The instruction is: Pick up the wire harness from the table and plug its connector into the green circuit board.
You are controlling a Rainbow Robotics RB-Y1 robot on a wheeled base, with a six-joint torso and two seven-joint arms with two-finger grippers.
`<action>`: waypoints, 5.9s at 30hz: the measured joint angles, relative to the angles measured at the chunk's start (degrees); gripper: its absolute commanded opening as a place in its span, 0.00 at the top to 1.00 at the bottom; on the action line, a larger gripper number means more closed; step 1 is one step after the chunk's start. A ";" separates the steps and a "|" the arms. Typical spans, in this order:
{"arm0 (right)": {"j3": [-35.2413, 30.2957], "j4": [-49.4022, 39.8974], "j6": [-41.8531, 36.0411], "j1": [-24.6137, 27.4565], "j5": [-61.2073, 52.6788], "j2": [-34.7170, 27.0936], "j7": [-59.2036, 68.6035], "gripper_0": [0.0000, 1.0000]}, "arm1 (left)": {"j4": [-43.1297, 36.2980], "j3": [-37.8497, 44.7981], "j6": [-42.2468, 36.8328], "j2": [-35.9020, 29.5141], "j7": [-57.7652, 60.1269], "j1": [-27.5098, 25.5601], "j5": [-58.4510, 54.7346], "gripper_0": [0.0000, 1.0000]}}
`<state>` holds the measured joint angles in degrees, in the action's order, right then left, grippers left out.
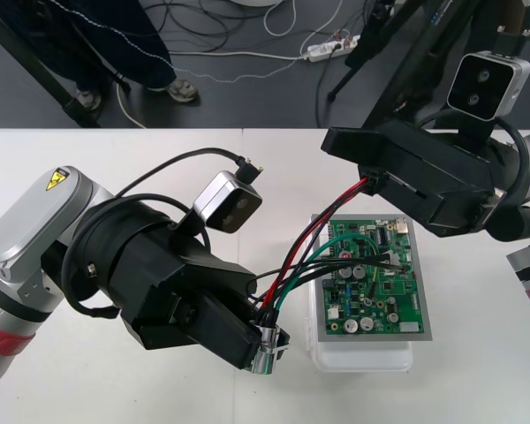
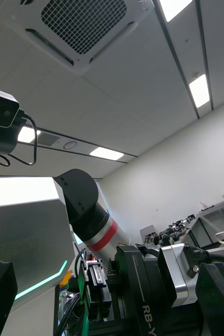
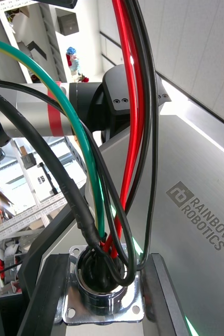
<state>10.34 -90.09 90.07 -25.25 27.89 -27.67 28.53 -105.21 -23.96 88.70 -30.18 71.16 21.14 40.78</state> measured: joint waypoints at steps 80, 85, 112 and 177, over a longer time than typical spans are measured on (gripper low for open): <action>0.89 -7.56 0.00 7.89 3.84 -2.15 0.00 1.00 | -6.20 23.61 0.01 -5.94 -1.75 -0.07 13.30 0.00; 0.89 -8.31 0.00 9.13 5.69 -2.17 -0.01 1.00 | -7.42 25.76 0.01 -9.71 -1.80 -0.37 13.33 0.00; -5.14 -16.16 -6.34 9.92 24.01 -2.24 -1.30 1.00 | -22.75 28.89 -14.15 -23.86 -8.28 -5.57 11.20 0.00; -9.42 -33.11 -22.99 21.83 36.79 4.11 -11.72 1.00 | -7.75 23.49 -5.90 8.69 -38.37 -5.06 25.51 0.00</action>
<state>0.92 -123.20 67.08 -3.42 64.68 -23.56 16.81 -112.96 -0.47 82.80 -21.50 32.79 16.08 66.28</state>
